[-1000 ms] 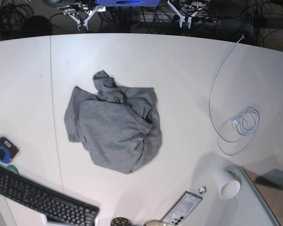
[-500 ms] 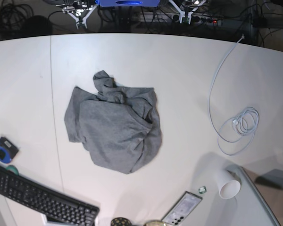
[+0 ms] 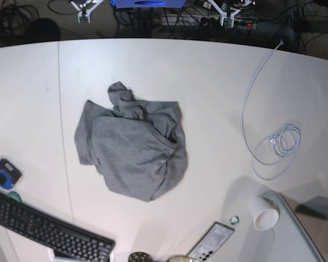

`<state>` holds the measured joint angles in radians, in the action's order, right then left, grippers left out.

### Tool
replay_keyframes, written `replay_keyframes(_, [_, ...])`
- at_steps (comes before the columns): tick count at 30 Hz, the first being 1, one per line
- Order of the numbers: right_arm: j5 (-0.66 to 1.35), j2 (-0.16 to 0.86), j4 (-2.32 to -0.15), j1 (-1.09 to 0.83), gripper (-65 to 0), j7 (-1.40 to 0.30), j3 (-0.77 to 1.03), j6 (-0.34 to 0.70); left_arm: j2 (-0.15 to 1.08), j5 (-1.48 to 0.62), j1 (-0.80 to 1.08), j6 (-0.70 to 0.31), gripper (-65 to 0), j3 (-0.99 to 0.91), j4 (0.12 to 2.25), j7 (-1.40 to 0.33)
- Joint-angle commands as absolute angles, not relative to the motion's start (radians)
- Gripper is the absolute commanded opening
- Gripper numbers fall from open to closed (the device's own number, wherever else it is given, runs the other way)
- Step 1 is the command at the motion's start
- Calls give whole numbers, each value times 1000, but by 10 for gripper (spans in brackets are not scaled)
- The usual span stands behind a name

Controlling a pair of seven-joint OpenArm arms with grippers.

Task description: Layout the t-shirt on the table in an organized manner, then fold the t-shirt properly

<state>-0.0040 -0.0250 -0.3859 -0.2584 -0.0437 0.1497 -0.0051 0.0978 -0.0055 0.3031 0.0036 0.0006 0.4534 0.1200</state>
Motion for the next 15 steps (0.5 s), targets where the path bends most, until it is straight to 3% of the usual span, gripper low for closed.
replay_keyframes(1, [-4,-22,-447,-285,-650,-67,156,-12,113,-5,335,5,-650,1,486,125])
replay_keyframes(10, [-2,-18,-1106,-562,-650,-328,160,-12,136,-5,418,5,-650,-1,604,131])
replay_keyframes(15, [-4,-16,-1422,-680,-650,-412,160,-12,176,-7,536,5,-650,-1,825,131])
